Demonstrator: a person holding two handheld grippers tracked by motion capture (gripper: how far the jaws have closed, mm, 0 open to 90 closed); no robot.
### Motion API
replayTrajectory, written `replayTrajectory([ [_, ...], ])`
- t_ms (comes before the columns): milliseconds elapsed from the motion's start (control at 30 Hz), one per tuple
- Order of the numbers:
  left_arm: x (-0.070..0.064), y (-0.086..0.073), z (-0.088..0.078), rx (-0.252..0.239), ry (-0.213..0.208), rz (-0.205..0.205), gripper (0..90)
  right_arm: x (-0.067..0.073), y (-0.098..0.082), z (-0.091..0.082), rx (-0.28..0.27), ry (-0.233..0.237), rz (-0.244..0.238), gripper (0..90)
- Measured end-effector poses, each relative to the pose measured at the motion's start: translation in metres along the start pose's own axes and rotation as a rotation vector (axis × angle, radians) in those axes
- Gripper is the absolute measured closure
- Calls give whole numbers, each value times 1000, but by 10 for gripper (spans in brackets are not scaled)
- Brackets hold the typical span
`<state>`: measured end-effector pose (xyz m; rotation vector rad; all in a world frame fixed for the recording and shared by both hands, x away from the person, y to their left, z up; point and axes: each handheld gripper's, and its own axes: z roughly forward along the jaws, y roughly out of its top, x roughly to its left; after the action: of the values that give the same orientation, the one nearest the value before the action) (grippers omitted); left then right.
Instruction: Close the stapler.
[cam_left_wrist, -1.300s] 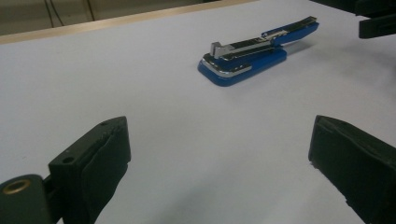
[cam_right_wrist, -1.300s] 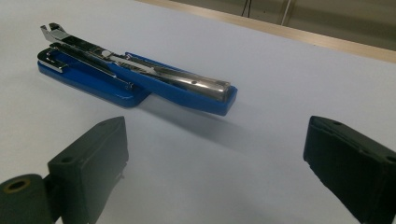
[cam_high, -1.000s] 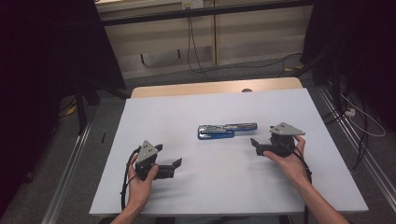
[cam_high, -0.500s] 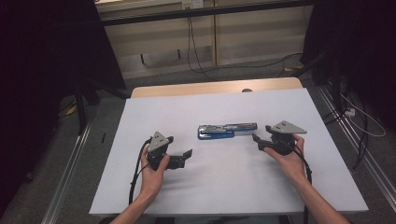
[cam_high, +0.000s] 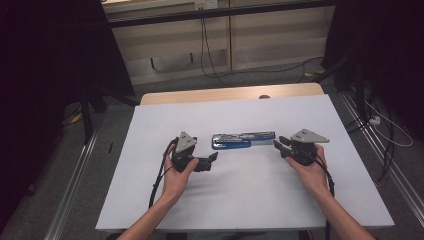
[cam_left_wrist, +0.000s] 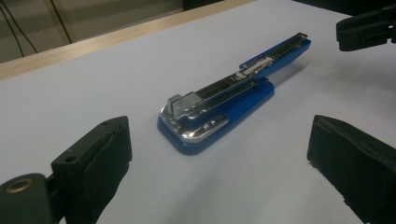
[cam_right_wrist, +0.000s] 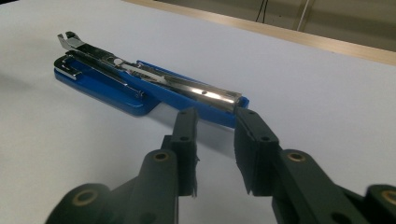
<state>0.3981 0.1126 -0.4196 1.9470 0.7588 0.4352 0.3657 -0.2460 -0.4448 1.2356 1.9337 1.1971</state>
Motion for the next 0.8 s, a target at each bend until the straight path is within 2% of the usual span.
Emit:
replayTrajectory([
  [67, -1, 3, 4, -21, -4, 3, 67, 0, 0, 0, 3, 9, 2, 771],
  [167, 2, 7, 10, -86, -18, -25, 67, 0, 0, 1, 4, 17, 8, 821],
  [200, 4, 8, 13, -94, -25, -32, 67, 0, 0, 1, 5, 21, 5, 855],
  [300, 9, 10, 20, -87, -6, -40, 67, 1, 1, 1, 3, 34, -5, 900],
  [433, 13, 13, 27, -89, -24, -54, 75, 2, 2, 1, 4, 49, -9, 900],
  [700, 17, 14, 44, -50, 8, -51, 214, 2, 1, 4, 13, 51, -8, 900],
  [800, 20, 13, 46, -53, 8, -74, 298, 1, 0, 4, 15, 61, -12, 900],
])
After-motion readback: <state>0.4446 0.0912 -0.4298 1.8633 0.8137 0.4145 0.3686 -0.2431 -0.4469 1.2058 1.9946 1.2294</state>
